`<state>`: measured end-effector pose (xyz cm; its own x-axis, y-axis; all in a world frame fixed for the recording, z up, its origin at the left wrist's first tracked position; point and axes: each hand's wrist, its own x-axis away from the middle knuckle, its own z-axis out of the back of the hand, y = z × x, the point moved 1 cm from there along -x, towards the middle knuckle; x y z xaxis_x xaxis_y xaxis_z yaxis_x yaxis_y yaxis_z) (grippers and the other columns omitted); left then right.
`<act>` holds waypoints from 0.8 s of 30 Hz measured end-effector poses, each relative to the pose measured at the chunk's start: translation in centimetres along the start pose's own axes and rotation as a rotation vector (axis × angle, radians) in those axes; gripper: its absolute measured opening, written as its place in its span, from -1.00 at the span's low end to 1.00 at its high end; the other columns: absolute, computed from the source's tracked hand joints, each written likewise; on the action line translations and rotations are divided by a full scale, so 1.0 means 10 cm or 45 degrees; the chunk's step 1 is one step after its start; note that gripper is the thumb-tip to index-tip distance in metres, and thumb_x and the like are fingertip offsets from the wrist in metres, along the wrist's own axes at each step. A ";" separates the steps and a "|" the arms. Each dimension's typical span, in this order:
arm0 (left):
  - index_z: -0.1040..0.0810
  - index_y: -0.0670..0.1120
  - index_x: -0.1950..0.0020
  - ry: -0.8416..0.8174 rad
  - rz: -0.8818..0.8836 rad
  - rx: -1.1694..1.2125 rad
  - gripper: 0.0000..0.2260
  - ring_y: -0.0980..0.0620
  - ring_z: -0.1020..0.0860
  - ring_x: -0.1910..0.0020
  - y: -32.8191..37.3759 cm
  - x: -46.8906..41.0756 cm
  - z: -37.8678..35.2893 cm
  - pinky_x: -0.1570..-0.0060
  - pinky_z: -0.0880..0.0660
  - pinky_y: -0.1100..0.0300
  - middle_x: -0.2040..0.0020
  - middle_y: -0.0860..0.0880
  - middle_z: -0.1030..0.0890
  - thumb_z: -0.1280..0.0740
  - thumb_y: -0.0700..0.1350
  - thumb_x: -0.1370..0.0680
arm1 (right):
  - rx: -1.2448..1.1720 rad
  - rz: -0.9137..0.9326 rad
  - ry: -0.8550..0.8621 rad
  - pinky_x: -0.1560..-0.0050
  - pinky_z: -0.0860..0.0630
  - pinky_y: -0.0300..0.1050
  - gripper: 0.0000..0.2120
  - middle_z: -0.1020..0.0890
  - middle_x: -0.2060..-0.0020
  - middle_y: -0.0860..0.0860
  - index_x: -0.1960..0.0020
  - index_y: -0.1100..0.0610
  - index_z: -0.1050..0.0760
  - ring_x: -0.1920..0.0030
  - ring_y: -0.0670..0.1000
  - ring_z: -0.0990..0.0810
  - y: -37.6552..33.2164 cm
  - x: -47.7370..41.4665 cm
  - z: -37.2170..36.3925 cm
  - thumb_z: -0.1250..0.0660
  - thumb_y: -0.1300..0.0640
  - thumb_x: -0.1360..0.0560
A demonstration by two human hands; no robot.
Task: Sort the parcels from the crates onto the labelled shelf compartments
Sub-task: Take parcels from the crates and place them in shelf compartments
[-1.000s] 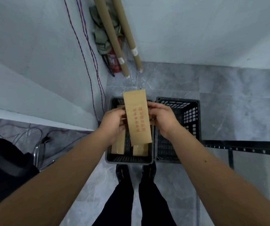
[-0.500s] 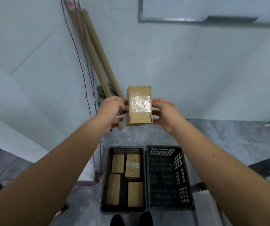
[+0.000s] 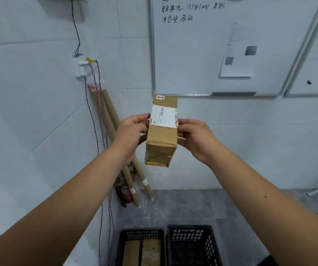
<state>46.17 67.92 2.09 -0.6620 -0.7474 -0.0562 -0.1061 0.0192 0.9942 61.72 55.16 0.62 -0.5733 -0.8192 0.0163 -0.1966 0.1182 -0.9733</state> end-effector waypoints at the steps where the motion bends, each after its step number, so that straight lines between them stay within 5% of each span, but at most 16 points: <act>1: -0.59 -0.15 -0.37 -0.019 -0.028 -0.015 -0.53 -0.04 -0.71 -0.12 0.05 0.01 -0.03 0.13 -0.60 0.25 -0.13 -0.07 -0.75 -0.15 -0.44 -0.55 | 0.027 0.027 -0.012 -0.31 -0.56 0.17 -0.67 -0.70 -0.08 0.30 -0.26 0.33 -0.61 0.01 0.12 -0.61 -0.08 0.01 0.02 -0.33 0.33 -0.51; 6: -0.63 -0.07 -0.17 -0.057 -0.180 -0.017 -0.51 0.09 -0.71 0.04 0.27 0.04 -0.14 0.21 -0.57 0.31 -0.04 -0.05 -0.76 -0.14 -0.53 -0.51 | 0.103 0.160 -0.061 -0.32 -0.59 0.22 -0.72 -0.72 -0.15 0.22 -0.26 0.30 -0.60 -0.12 0.13 -0.69 -0.41 0.07 0.09 -0.28 0.37 -0.58; 14: -0.59 -0.11 -0.10 -0.186 -0.286 0.045 -0.57 0.06 -0.69 -0.17 0.41 -0.01 -0.10 0.02 -0.61 0.18 -0.06 0.01 -0.75 -0.19 -0.57 -0.49 | 0.177 0.241 0.061 -0.24 -0.61 0.11 -0.77 -0.72 -0.08 0.22 -0.17 0.33 -0.59 -0.07 0.12 -0.69 -0.60 0.15 0.05 -0.29 0.44 -0.54; 17: -0.59 -0.06 -0.14 -0.237 -0.315 0.065 -0.52 0.02 -0.68 -0.19 0.43 -0.04 -0.09 0.00 -0.61 0.13 -0.06 0.03 -0.73 -0.20 -0.57 -0.49 | 0.213 0.273 0.147 -0.06 -0.62 -0.07 -0.74 -0.66 -0.19 0.32 -0.20 0.41 -0.53 -0.05 0.14 -0.70 -0.63 0.25 -0.01 -0.29 0.47 -0.52; 20: -0.61 0.01 -0.22 -0.354 -0.332 0.068 -0.44 -0.03 -0.66 -0.23 0.43 -0.10 -0.11 -0.01 -0.61 0.08 -0.12 0.06 -0.73 -0.23 -0.57 -0.47 | 0.204 0.317 0.268 -0.16 -0.65 -0.02 -0.71 -0.61 -0.26 0.34 -0.21 0.40 -0.53 -0.12 0.21 -0.70 -0.64 0.42 -0.03 -0.29 0.50 -0.51; 24: -0.57 -0.04 -0.36 -0.569 -0.327 0.062 -0.43 -0.11 -0.66 -0.23 0.44 -0.10 -0.21 -0.06 -0.63 -0.03 -0.23 0.01 -0.69 -0.26 -0.53 -0.48 | 0.202 0.368 0.409 -0.08 -0.64 -0.05 -0.67 -0.70 -0.12 0.22 -0.13 0.25 -0.60 -0.05 0.12 -0.70 -0.66 0.79 -0.09 -0.23 0.54 -0.52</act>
<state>47.97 67.37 6.76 -0.8614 -0.3754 -0.3420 -0.3339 -0.0886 0.9384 57.73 48.44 7.34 -0.8090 -0.5470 -0.2153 0.1173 0.2086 -0.9709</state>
